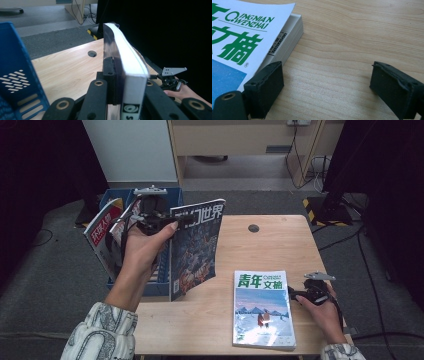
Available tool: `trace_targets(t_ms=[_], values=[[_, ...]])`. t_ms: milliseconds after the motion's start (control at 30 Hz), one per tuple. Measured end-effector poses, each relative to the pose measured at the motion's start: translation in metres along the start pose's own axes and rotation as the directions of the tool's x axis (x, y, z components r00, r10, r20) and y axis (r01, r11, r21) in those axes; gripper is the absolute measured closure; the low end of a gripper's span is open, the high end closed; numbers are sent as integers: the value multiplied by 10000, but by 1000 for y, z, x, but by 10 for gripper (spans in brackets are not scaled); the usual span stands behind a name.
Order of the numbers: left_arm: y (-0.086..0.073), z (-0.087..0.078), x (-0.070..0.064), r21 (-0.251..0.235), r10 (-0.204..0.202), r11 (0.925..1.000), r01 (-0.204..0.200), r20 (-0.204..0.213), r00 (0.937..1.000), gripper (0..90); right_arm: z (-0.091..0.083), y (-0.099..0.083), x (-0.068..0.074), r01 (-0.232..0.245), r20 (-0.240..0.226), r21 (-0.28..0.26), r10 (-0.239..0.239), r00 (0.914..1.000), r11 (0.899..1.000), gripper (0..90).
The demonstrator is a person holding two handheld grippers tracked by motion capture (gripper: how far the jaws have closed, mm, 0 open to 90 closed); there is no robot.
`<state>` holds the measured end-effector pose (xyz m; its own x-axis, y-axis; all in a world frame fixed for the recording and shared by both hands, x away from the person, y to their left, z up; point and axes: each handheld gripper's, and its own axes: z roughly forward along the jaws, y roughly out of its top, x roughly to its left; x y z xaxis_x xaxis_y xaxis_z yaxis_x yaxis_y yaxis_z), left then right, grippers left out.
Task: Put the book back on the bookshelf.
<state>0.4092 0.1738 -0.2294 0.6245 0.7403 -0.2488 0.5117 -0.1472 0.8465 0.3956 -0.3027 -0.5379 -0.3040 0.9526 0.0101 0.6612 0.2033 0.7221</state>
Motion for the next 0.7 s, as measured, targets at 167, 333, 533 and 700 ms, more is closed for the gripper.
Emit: trace_targets(t_ms=[167,333,533,700], values=[[-1,-15,8,-232,-122,9997,116,-225,9997,823,0,0,0,-3,16,-11,3,10000,10000,115],[-2,-26,16,-407,-251,9989,233,-459,9986,823,0,0,0,15,21,-28,-15,10000,10000,115],[-5,-40,29,-399,-404,9985,371,-850,9956,823,0,0,0,29,26,2,-29,10000,10000,115],[-7,-58,38,-598,-590,9969,519,-1228,9907,822,0,0,0,42,27,13,-42,10000,10000,115]])
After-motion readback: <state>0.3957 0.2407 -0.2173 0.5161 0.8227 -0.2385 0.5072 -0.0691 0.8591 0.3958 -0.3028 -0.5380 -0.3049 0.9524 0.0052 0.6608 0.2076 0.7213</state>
